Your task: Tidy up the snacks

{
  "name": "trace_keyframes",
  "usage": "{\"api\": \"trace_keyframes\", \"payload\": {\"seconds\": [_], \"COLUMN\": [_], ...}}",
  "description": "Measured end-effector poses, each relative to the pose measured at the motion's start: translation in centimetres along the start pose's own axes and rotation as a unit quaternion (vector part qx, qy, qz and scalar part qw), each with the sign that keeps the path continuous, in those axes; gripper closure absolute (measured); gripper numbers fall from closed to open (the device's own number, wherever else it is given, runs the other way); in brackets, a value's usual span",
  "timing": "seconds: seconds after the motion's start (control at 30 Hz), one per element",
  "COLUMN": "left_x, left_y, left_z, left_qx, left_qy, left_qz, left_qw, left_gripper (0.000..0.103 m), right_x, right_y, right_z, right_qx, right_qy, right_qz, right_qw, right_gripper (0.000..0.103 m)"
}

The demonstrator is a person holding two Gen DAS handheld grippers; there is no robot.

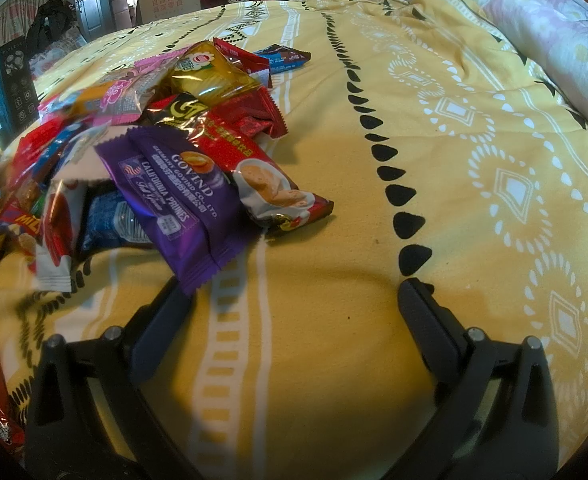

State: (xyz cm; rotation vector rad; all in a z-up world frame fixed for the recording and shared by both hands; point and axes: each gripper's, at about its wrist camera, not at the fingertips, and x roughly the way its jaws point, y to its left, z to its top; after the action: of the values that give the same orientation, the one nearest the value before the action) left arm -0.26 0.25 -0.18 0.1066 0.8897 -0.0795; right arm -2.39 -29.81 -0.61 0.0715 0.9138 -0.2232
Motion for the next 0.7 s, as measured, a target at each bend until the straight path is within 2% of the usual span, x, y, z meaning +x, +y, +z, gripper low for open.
{"api": "trace_keyframes", "payload": {"seconds": [0.17, 0.53, 0.7], "left_x": [-0.26, 0.11, 0.15], "left_y": [0.35, 0.20, 0.25], "left_z": [-0.08, 0.11, 0.07], "left_qx": [-0.002, 0.004, 0.003], "left_qy": [0.002, 0.002, 0.000], "left_qz": [-0.012, -0.012, -0.014], "left_qw": [0.9999, 0.9999, 0.9999], "left_gripper": [0.000, 0.000, 0.000], "right_x": [0.13, 0.66, 0.96], "right_y": [-0.05, -0.13, -0.30], "right_z": [0.10, 0.59, 0.33], "right_qx": [0.000, 0.001, 0.000], "right_qy": [0.000, 0.011, 0.003], "right_qz": [0.000, -0.001, -0.004], "right_qw": [1.000, 1.000, 1.000], "right_gripper": [0.000, 0.000, 0.000]}}
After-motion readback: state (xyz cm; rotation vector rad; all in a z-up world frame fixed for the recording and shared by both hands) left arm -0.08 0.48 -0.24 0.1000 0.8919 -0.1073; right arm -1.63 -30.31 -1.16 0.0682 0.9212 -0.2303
